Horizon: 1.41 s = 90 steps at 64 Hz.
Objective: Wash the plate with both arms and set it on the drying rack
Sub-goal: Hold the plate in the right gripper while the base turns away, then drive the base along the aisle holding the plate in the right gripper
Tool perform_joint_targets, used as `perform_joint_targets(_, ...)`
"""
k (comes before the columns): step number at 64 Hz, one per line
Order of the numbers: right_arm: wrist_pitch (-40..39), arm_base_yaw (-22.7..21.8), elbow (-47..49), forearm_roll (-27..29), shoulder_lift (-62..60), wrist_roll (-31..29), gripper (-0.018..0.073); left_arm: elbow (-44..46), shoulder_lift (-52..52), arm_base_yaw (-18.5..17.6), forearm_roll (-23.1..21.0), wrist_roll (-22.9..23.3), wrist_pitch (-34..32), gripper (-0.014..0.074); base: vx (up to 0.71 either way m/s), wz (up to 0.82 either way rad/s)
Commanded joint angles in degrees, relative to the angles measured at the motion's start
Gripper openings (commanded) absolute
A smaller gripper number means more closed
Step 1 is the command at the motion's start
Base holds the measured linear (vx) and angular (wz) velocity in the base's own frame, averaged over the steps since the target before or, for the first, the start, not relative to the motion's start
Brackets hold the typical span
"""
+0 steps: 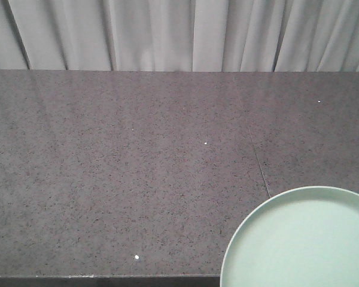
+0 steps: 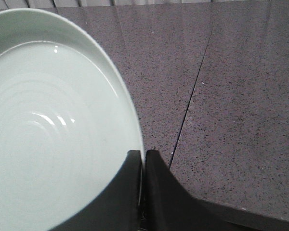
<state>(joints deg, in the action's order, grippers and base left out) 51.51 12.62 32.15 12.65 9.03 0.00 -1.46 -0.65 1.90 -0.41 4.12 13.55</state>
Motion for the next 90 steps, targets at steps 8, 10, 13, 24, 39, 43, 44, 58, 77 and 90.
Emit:
perform_joint_targets(8,-4.23,-0.22,1.31,0.21,0.71,0.0,-0.0001,1.4,-0.86,0.14,-0.13,0.49,-4.2,-0.0006,0.0,0.0)
perform_joint_targets(10,-4.23,-0.22,1.31,0.21,0.71,0.0,-0.0001,1.4,-0.86,0.14,-0.13,0.49,-4.2,-0.0006,0.0,0.0)
perform_joint_targets(13,-4.23,-0.22,1.31,0.21,0.71,0.0,-0.0001,1.4,-0.86,0.14,-0.13,0.49,-4.2,-0.0006,0.0,0.0)
perform_joint_targets(24,-4.23,-0.22,1.31,0.21,0.71,0.0,-0.0001,1.4,-0.86,0.14,-0.13,0.49,-4.2,-0.0006,0.0,0.0)
perform_joint_targets(39,-4.23,-0.22,1.31,0.21,0.71,0.0,-0.0001,1.4,-0.86,0.14,-0.13,0.49,-4.2,-0.0006,-0.01,0.03)
perform_joint_targets(43,-4.24,-0.22,1.31,0.31,0.71,0.0,-0.0001,1.4,-0.86,0.14,-0.13,0.49,-4.2,-0.0006,-0.03,0.11)
perform_joint_targets(44,-4.24,-0.22,1.31,0.31,0.71,0.0,-0.0001,1.4,-0.86,0.14,-0.13,0.49,-4.2,-0.0006,-0.04,0.14)
perform_joint_targets(58,-4.24,-0.22,1.31,0.31,0.71,0.0,-0.0001,1.4,-0.86,0.14,-0.13,0.49,-4.2,-0.0006,-0.06,0.22)
perform_joint_targets(77,-4.24,-0.22,1.31,0.31,0.71,0.0,-0.0001,1.4,-0.86,0.14,-0.13,0.49,-4.2,-0.0006,-0.1,0.4)
perform_joint_targets(90,-4.24,-0.22,1.31,0.31,0.71,0.0,-0.0001,1.4,-0.86,0.14,-0.13,0.49,-4.2,-0.0006,-0.13,0.51)
